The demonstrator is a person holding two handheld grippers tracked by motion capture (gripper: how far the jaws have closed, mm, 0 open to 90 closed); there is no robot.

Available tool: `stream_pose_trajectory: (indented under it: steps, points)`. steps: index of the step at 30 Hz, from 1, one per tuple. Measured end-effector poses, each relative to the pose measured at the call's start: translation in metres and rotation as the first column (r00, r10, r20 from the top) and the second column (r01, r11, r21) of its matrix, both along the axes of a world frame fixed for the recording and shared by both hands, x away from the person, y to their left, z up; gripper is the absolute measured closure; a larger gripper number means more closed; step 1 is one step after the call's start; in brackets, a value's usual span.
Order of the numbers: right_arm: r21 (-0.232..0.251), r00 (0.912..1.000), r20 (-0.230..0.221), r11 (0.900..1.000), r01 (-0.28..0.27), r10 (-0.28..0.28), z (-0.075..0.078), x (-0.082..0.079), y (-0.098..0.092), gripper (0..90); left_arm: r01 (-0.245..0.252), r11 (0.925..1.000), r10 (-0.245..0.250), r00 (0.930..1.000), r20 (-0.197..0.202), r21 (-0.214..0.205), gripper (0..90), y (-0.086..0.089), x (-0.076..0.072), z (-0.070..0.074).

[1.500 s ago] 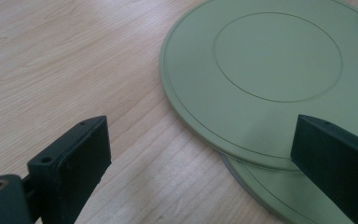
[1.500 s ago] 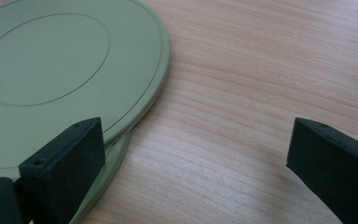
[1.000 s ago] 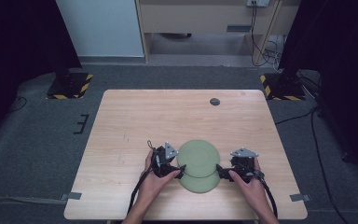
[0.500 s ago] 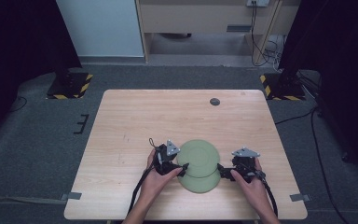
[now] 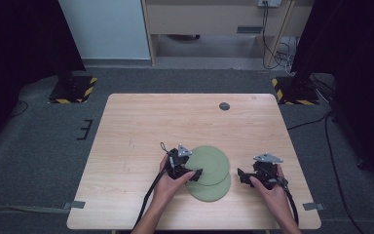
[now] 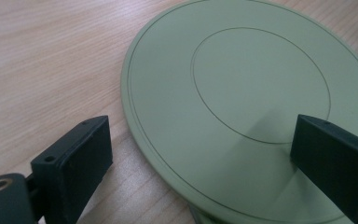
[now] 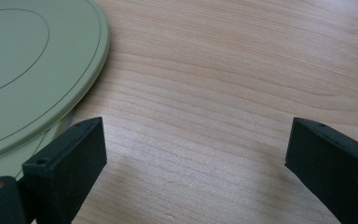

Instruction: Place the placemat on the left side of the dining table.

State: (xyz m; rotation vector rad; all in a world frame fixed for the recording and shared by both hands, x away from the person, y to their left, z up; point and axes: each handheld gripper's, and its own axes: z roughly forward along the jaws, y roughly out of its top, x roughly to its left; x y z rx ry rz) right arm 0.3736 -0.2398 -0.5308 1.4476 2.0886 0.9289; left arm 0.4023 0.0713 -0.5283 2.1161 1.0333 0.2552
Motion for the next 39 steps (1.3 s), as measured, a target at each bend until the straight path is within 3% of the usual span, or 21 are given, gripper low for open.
stream_pose_trajectory:
  steps: [7,13,24,33,39]
  points:
    - [0.008,0.9999,-0.007,0.9999,0.007,-0.007,-0.001,0.000,0.000,5.5,-0.021,0.9992,0.020,0.9995,-0.023,-0.035,5.3,0.001,0.002,-0.002]
    - [-0.003,0.9998,-0.020,1.0000,0.002,-0.002,-0.004,0.000,0.003,5.8,-0.051,0.9973,0.051,0.9987,-0.012,-0.052,14.6,0.000,-0.001,-0.002]
    - [0.003,0.9997,-0.021,0.9999,-0.010,0.010,-0.006,-0.001,0.008,6.2,-0.101,0.9922,0.099,0.9944,-0.038,-0.073,27.7,0.004,-0.004,0.000]
    - [0.013,0.9989,-0.014,0.9989,-0.044,0.044,-0.006,0.000,0.024,6.6,-0.100,0.9922,0.097,0.9947,-0.035,-0.075,32.1,0.005,-0.002,0.000]
    - [0.038,0.9995,0.007,0.9988,-0.030,0.030,-0.001,-0.001,0.025,7.0,-0.097,0.9925,0.094,0.9949,-0.036,-0.074,32.7,0.006,-0.002,0.001]
